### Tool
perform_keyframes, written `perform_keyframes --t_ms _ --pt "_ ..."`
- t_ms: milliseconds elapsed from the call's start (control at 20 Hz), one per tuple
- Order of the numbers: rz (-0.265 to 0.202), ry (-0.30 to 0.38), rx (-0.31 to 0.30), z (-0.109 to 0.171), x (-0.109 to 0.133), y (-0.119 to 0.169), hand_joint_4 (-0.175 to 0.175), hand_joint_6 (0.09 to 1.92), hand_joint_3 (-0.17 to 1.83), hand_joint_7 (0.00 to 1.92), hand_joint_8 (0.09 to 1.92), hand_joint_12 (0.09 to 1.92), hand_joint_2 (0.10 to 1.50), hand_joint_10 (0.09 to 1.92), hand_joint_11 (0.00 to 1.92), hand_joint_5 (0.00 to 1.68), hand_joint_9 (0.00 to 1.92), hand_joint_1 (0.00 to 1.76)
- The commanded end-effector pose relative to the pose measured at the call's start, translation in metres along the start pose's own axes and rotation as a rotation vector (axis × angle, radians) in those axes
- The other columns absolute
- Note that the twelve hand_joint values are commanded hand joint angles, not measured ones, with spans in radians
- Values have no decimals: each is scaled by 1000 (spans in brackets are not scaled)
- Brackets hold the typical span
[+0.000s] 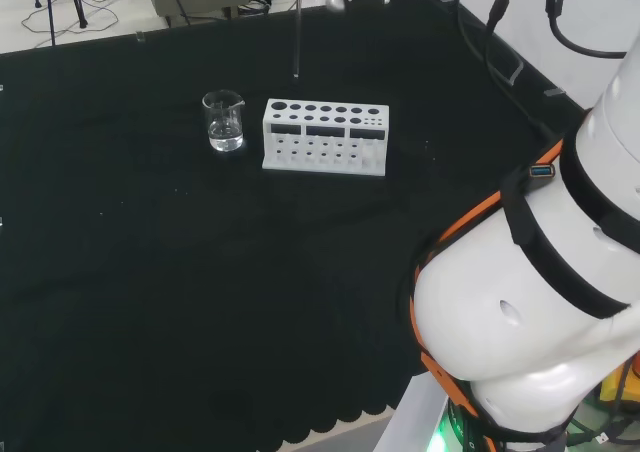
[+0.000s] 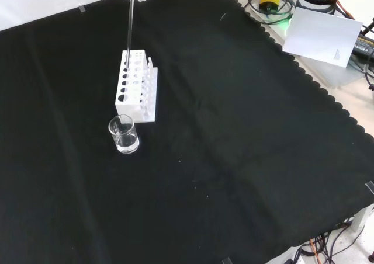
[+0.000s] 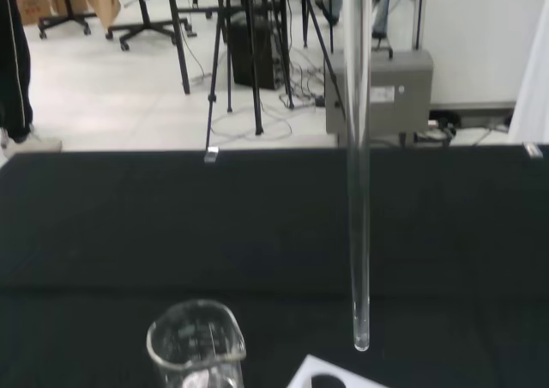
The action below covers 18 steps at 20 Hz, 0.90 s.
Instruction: Stir in the beaker to the left of the white test tube rack with the glass rod.
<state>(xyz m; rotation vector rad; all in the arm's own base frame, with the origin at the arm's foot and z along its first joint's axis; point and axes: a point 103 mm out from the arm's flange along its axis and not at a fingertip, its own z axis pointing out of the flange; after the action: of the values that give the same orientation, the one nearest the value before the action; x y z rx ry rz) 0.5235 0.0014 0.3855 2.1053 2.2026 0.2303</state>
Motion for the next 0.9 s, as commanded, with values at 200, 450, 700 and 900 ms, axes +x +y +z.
perform_keyframes --t_ms 200,450,700,900 --pt "16 20 -15 1 15 0 -175 108 -175 1193 990 999 1107 666 1532 1312 1798 1306" --pt "-6 9 -25 2 16 0 -175 106 -175 1193 990 999 1108 666 1532 1313 1802 1306" --pt "-50 -1 -28 6 27 11 -175 104 -175 1192 991 999 1108 665 1532 1314 1804 1306" --pt "-114 -5 -21 8 51 25 -175 103 -175 1191 992 999 1108 664 1531 1315 1804 1306"
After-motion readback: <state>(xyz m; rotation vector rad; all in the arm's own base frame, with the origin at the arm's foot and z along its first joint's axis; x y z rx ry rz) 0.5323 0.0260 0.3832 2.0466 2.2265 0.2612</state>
